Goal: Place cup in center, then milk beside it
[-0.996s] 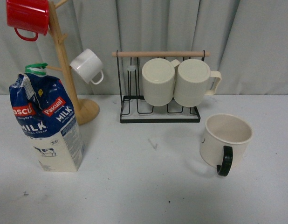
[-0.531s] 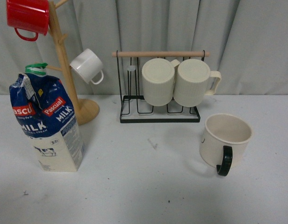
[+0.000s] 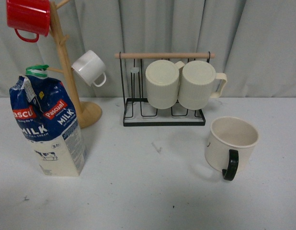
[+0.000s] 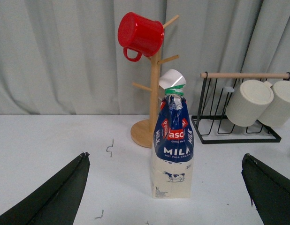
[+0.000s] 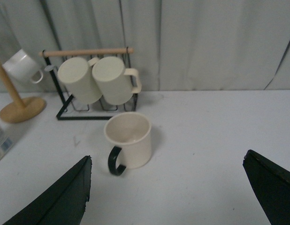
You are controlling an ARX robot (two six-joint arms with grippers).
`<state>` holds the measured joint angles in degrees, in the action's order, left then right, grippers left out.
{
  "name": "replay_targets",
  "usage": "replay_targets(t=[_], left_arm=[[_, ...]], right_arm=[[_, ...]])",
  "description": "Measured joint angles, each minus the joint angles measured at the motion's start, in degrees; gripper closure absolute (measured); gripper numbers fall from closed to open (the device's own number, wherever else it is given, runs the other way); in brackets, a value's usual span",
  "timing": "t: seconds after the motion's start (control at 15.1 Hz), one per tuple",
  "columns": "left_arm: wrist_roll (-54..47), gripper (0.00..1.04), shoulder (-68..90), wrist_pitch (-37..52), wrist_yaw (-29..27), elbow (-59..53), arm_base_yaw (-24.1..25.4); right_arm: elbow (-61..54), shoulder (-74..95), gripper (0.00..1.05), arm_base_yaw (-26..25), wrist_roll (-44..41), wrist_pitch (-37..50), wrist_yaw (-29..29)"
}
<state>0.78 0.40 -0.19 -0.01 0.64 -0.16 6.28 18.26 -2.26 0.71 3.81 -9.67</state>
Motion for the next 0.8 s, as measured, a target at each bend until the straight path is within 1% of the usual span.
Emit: replay_targets(t=[0.07, 0.13, 0.2, 0.27, 0.33, 0.4, 0.46, 0.53, 0.8], left_arm=[[0.0, 0.07, 0.0, 0.0, 0.0, 0.0, 0.0], [0.0, 0.07, 0.0, 0.0, 0.0, 0.0, 0.0], [0.0, 0.07, 0.0, 0.0, 0.0, 0.0, 0.0], [0.0, 0.07, 0.0, 0.0, 0.0, 0.0, 0.0], [0.0, 0.07, 0.0, 0.0, 0.0, 0.0, 0.0], [0.0, 0.07, 0.0, 0.0, 0.0, 0.0, 0.0], [0.0, 0.07, 0.0, 0.0, 0.0, 0.0, 0.0], [0.0, 0.07, 0.0, 0.0, 0.0, 0.0, 0.0], [0.0, 0.07, 0.0, 0.0, 0.0, 0.0, 0.0]], right_arm=[[1.1, 6.1, 0.06, 0.0, 0.2, 6.1, 1.2], [9.5, 33.6, 0.06, 2.1, 3.0, 26.8, 7.7], [23.7, 57.2, 0.06, 4.3, 9.0, 23.7, 11.8], [31.6, 68.0, 0.06, 6.0, 12.2, 18.1, 14.0], [49.1, 84.0, 0.06, 8.2, 19.4, 5.2, 11.2], [57.7, 92.1, 0.06, 10.4, 22.7, -4.6, 8.6], [62.5, 95.1, 0.06, 10.6, 23.7, -9.4, 8.6], [64.2, 96.1, 0.06, 10.6, 23.9, -11.6, 8.8], [64.8, 98.3, 0.06, 11.1, 24.1, -13.4, 9.3]])
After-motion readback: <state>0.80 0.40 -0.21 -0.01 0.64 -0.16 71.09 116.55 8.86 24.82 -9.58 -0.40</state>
